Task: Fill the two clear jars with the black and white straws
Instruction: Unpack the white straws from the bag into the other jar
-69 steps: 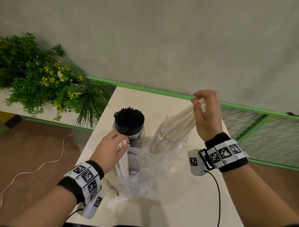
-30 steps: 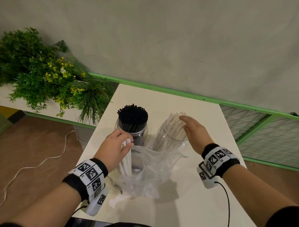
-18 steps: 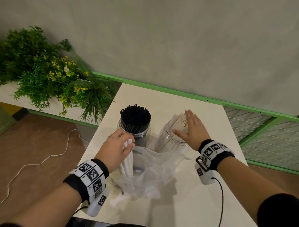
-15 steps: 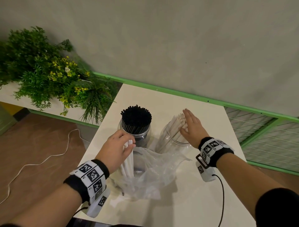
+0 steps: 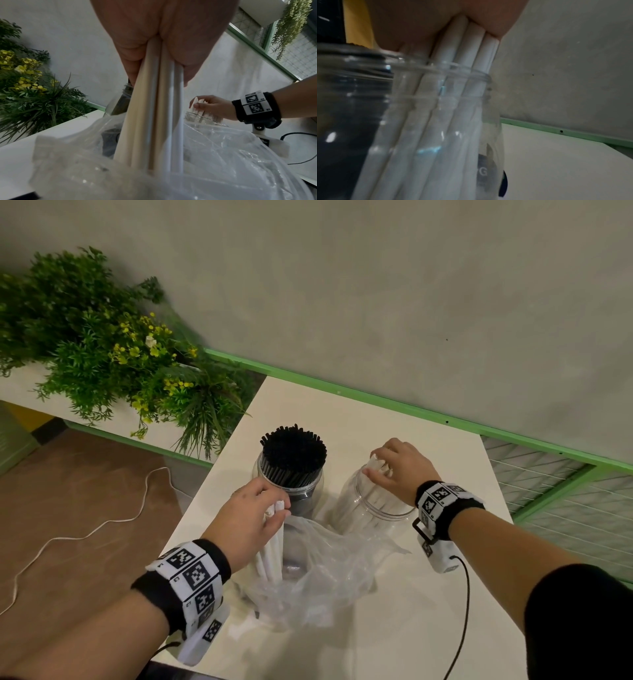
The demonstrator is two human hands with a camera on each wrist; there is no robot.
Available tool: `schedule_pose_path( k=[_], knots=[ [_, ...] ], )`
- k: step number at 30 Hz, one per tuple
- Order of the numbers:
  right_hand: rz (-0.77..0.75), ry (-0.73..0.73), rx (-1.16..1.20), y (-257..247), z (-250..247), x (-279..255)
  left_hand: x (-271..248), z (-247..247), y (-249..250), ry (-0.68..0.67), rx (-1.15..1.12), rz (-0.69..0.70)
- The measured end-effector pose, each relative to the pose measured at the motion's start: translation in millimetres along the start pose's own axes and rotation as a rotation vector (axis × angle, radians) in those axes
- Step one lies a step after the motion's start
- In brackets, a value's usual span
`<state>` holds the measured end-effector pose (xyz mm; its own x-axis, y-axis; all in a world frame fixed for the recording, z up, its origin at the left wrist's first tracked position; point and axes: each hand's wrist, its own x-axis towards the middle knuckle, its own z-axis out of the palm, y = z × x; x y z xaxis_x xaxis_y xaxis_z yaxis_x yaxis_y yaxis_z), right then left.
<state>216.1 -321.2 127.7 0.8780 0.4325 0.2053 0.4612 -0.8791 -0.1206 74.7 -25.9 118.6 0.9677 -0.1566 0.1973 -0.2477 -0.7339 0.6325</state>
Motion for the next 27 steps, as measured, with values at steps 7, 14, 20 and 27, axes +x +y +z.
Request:
schedule_pose_path(
  k=[7, 14, 20, 27],
  knots=[
    [-0.080, 0.074, -0.026, 7, -8, 11, 0, 0, 1, -0.006, 0.003, 0.002],
    [0.092, 0.112, 0.231, -1, -8, 12, 0, 0, 1, -0.002, -0.002, 0.007],
    [-0.025, -0.028, 0.184, 7, -4, 7, -1, 0, 2, 0.002, 0.008, 0.002],
    [0.014, -0.043, 0.153, 4, -21, 5, 0, 0, 4, 0.007, 0.016, 0.010]
  ],
)
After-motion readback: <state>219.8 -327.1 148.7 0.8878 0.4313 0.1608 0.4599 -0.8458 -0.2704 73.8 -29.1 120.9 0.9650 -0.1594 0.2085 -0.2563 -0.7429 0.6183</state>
